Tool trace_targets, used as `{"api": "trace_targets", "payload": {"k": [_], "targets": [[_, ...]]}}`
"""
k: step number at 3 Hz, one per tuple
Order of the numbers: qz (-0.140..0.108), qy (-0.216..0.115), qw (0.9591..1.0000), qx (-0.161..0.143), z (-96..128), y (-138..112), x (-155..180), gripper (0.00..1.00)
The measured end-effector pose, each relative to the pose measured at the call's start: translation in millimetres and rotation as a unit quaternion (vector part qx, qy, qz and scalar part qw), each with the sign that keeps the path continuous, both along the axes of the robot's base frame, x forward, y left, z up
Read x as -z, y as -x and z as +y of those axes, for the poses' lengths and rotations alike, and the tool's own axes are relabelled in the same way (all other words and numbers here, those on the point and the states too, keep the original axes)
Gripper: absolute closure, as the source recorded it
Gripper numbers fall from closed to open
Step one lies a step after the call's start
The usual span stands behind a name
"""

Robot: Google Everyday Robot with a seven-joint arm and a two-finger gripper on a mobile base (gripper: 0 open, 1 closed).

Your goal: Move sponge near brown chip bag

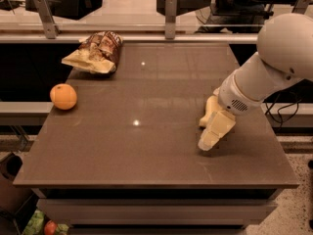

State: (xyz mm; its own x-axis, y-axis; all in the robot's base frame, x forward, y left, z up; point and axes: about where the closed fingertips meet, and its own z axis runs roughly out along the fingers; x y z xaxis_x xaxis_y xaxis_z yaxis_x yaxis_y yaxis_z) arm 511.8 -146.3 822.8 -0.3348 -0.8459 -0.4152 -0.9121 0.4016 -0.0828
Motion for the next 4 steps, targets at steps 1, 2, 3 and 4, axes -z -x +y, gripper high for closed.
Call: {"api": "trace_targets", "payload": {"k": [1, 2, 3, 4], "targets": [[-0.003, 0.015, 0.9998, 0.013, -10.2, -5.5, 6.4, 0.00], [-0.011, 0.022, 0.9995, 0.018, -12.6, -7.5, 13.1, 0.16], [-0.011, 0.022, 0.9995, 0.018, -12.3, -7.5, 11.9, 0.41], [-0.011, 0.022, 0.9995, 0.018, -12.2, -7.5, 4.8, 0.63]]}}
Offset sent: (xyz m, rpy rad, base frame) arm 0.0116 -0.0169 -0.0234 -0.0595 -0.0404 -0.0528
